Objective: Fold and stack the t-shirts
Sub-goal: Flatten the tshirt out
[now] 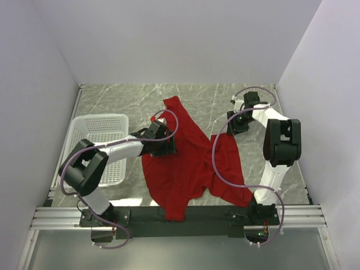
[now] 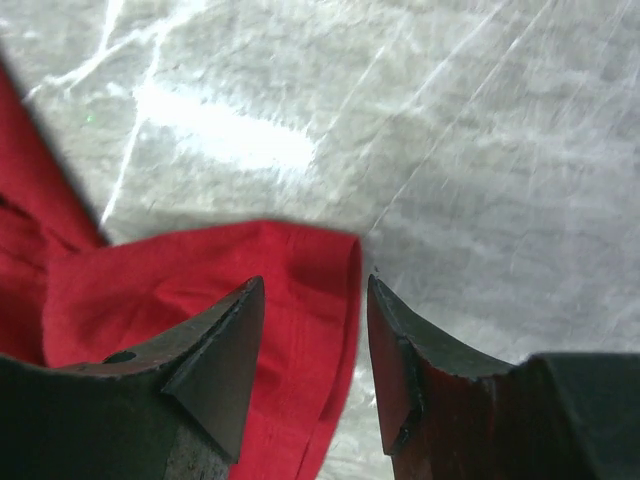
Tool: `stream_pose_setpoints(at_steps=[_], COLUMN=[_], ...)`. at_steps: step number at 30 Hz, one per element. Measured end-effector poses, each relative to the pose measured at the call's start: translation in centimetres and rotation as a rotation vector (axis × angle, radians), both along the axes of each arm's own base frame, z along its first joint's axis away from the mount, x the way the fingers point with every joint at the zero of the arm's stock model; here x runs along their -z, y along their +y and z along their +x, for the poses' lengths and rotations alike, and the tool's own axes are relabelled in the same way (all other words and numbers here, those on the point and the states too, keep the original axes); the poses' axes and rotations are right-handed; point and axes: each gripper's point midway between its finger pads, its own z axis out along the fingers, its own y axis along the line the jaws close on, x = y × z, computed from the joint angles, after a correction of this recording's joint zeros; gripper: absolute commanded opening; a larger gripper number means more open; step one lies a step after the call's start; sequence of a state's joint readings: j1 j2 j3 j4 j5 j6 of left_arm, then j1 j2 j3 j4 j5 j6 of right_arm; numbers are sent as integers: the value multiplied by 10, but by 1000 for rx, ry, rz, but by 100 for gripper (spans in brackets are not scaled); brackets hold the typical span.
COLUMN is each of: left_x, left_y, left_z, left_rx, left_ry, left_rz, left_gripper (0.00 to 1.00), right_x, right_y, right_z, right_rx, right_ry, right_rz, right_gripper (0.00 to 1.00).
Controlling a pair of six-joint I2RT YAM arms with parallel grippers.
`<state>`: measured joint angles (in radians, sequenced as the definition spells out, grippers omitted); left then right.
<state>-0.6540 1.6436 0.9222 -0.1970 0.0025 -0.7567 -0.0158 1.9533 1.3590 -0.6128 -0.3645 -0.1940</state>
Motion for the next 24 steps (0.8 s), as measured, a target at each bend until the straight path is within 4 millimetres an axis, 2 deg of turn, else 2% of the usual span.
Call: stream_pose_setpoints(at_steps=[2,5,8,9,13,16,20,24], left_x=[4,7,7,7,9,10,10,10], left_y=[0,-1,-2,-2,-2,-3,-2,0], left_z=[-1,0,0,0,1,1,3,4], left_rx=[-2,-7,-11,-13,-24,-41,-69,-91], left_ry=[11,17,17,18,21,23,21,22], left_rz=[4,0,-4,-5,-9,-21,-40,-49], left_gripper=[77,77,76,75,73,72,72,72], right_x=[5,8,9,9,9,3,-24,-66], right_y=[-1,-1,0,0,-4,-18,-63,-121], right_z=[3,8,7,7,8,17,53,93], right_rx=[4,9,6,6,31,86,244,443], right_ry=[11,13,16,17,18,2,-103,-258], right_rz=[-2,-3,-1,-1,0,-15,-56,-133], right_gripper=[51,43,6,0,0,0,0,0])
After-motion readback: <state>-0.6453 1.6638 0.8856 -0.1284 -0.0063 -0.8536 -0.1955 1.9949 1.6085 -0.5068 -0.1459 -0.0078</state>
